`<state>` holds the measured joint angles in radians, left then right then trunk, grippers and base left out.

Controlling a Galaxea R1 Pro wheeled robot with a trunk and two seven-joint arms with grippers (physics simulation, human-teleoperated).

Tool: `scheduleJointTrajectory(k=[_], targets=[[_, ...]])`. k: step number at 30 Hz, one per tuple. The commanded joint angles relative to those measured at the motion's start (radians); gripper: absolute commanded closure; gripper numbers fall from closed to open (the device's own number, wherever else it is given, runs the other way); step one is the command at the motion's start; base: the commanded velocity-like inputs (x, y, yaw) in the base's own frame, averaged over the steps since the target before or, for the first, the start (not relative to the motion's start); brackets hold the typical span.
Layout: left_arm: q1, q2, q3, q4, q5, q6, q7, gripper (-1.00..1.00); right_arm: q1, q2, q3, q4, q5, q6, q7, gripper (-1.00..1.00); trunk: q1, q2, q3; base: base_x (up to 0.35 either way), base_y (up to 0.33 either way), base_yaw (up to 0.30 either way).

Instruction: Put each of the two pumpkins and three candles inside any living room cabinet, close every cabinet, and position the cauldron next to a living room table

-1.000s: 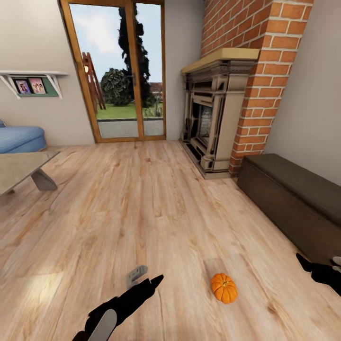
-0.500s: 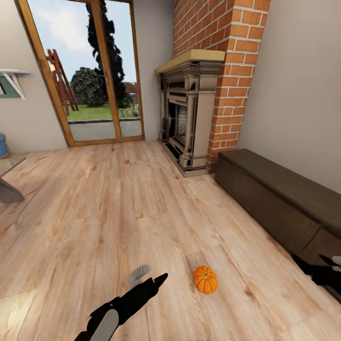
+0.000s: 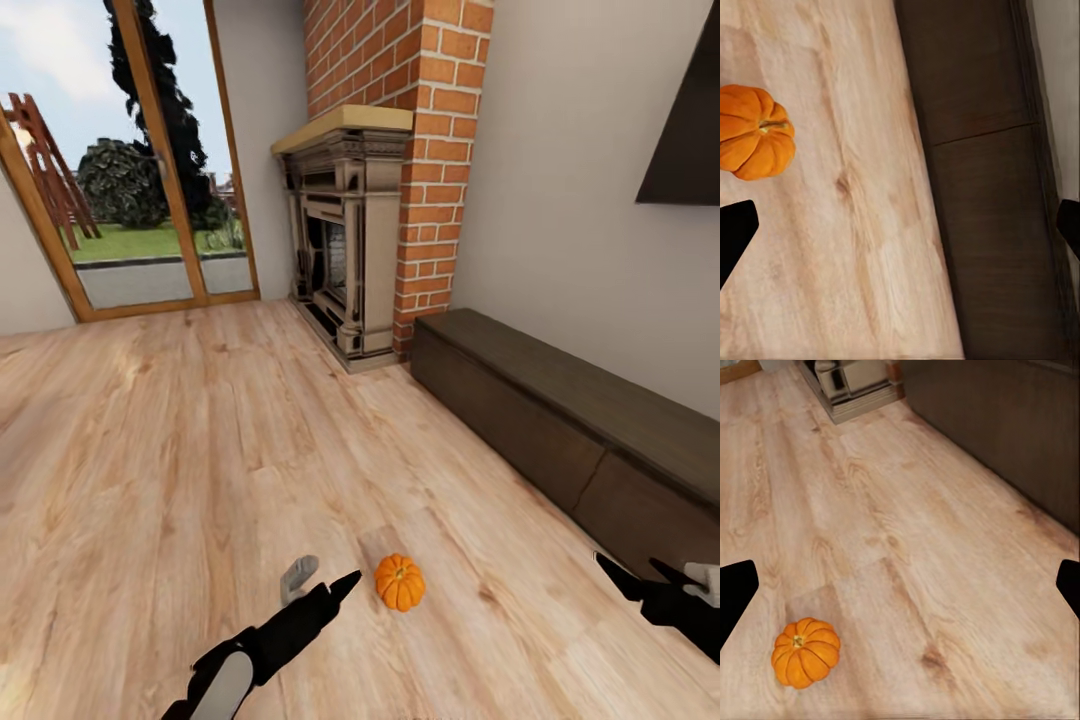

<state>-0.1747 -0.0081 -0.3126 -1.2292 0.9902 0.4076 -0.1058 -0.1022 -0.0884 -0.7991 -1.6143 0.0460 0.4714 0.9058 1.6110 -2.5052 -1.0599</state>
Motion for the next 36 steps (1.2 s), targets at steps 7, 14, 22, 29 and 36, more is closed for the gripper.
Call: scheduleJointTrajectory(k=[7,14,22,29,36], targets=[[0.000,-0.007,0.003,0.030,0.032,0.001,-0.019,-1.00,-0.001,0.003,-0.013,-0.001,0.005,0.010,0.007,-1.00,0.000,0.000,-0.001,0.000,0.000,-0.298],[0.000,-0.009,0.004,0.033,0.031,0.000,-0.019,-1.00,-0.002,-0.004,-0.032,-0.001,0.005,0.014,0.008,-1.00,0.000,0.000,-0.001,0.000,0.000,-0.298],[0.000,-0.009,0.005,0.045,0.045,0.010,-0.037,-1.00,-0.006,-0.008,-0.035,-0.001,0.005,0.015,0.008,-1.00,0.000,0.000,-0.001,0.000,0.000,-0.298],[-0.005,-0.039,0.011,0.076,0.090,0.003,-0.040,-1.00,-0.003,0.000,-0.031,-0.001,0.006,0.009,0.007,-1.00,0.000,0.000,-0.001,0.000,0.000,-0.298],[-0.005,-0.039,0.013,0.077,0.088,0.001,-0.039,-1.00,-0.004,0.003,-0.026,-0.001,0.033,0.013,0.003,-1.00,0.000,0.000,-0.001,0.000,0.000,-0.298]])
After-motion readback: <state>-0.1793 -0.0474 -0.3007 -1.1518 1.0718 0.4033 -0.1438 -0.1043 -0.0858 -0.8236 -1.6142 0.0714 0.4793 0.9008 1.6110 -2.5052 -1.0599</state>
